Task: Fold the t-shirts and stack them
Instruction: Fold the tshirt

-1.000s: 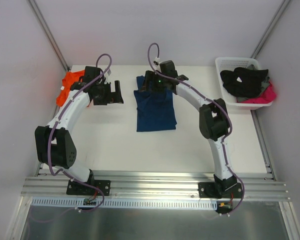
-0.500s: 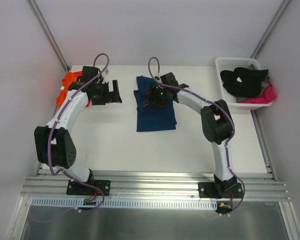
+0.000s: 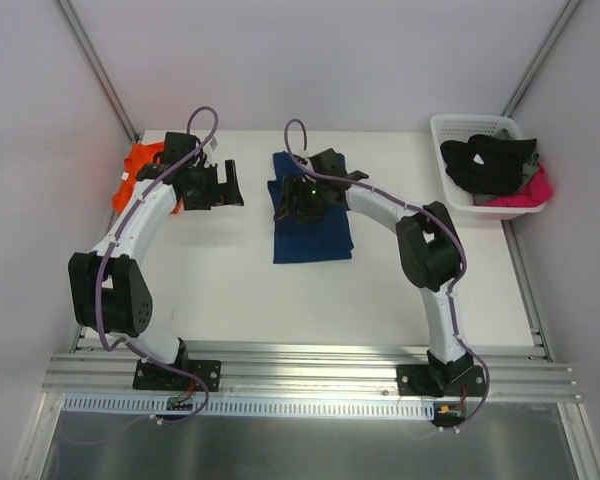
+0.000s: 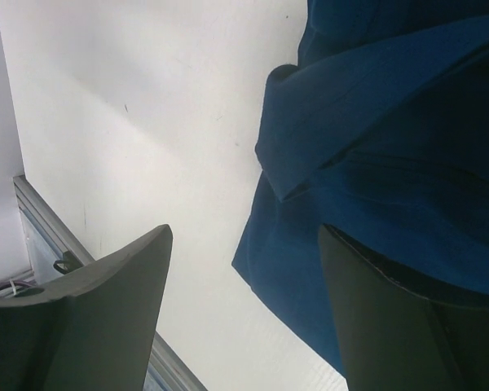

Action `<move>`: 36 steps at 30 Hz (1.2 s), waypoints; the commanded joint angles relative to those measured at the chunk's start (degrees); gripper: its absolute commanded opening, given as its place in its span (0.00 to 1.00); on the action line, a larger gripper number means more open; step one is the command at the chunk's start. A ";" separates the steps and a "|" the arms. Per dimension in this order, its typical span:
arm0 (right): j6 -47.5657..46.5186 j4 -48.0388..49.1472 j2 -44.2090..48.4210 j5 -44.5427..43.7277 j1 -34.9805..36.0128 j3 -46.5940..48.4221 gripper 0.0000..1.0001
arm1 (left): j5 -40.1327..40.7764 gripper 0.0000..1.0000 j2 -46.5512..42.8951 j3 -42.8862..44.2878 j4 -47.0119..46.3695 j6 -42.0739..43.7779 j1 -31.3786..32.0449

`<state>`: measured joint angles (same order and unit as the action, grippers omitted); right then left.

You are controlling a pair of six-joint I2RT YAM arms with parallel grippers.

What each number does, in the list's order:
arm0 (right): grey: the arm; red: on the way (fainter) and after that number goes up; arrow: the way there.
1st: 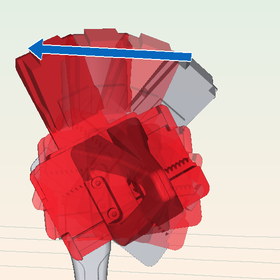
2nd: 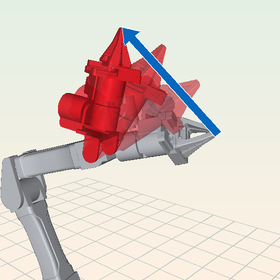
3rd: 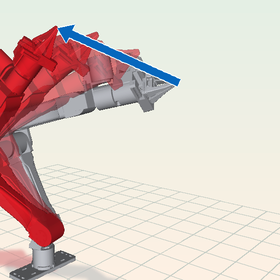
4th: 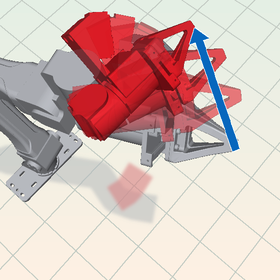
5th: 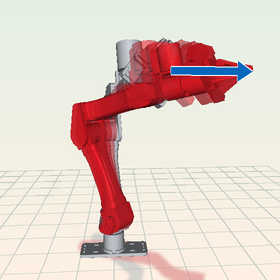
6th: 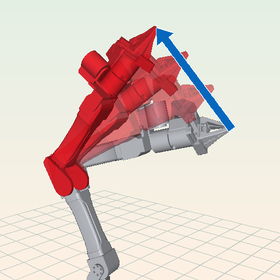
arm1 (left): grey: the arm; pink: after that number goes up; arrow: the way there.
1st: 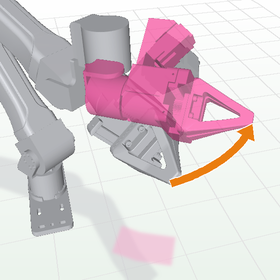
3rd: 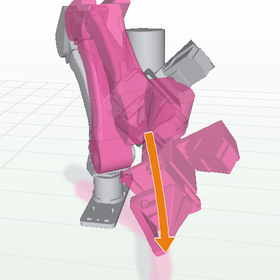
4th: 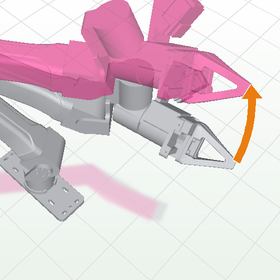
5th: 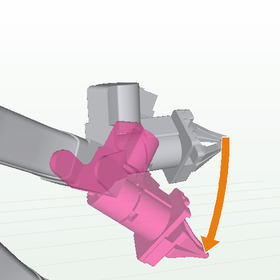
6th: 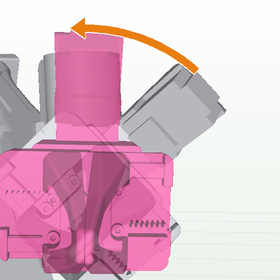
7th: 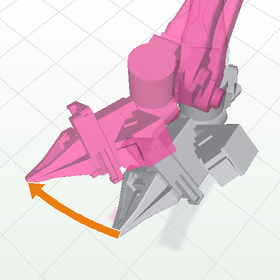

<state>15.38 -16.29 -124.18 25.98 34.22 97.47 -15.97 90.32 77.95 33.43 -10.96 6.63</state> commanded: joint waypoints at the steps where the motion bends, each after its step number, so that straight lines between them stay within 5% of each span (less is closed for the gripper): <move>1: -0.26 0.21 3.42 1.09 -0.03 -0.61 0.77 | -0.38 0.99 -1.91 0.01 0.50 -0.29 -0.31; 26: -5.45 6.10 -12.41 -7.61 -3.10 26.02 0.78 | -0.99 0.99 -4.45 -4.47 0.50 1.38 -0.31; 30: -6.32 6.01 -8.55 -7.70 -3.98 22.42 0.78 | -5.55 0.99 -4.02 -5.09 0.50 1.21 -0.39; 36: -9.75 3.03 3.58 -7.52 -6.53 14.43 0.78 | -27.70 0.98 7.92 2.97 0.15 0.16 0.57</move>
<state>8.80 -13.52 -132.49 18.50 29.15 113.91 -30.00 92.47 75.92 33.85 -10.92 6.70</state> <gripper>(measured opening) 0.780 0.983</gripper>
